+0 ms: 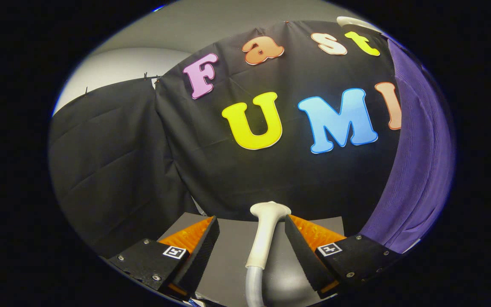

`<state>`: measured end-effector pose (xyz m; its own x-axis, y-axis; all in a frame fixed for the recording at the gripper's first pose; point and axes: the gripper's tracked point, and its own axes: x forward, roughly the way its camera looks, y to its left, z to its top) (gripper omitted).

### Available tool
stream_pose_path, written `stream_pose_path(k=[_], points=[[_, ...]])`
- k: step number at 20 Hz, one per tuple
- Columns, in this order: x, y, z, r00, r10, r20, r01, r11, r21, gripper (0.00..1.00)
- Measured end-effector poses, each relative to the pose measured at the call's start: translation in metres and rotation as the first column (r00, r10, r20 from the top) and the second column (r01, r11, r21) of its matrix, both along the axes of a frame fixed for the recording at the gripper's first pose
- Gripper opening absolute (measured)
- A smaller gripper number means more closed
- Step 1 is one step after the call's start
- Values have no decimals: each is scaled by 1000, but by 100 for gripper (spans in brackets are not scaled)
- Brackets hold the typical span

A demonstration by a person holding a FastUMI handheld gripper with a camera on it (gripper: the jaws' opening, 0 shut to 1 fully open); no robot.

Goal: Iron the clothes twice with a garment steamer, once on the left side and once on the right side.

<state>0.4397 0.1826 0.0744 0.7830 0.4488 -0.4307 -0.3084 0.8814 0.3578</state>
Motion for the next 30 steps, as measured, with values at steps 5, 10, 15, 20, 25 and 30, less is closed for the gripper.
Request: stream_pose_path(k=[5, 10, 15, 20, 25, 30], points=[[16, 13, -36, 995, 20, -94, -24, 999, -44, 95], [42, 26, -76, 982, 9, -187, -21, 998, -62, 96], [46, 37, -112, 951, 29, -309, -54, 996, -71, 96], [46, 41, -127, 925, 40, -378, -58, 998, -38, 96], [52, 42, -138, 911, 27, -411, -45, 998, -34, 78], [49, 46, -147, 897, 27, -441, -19, 1000, 24, 53]])
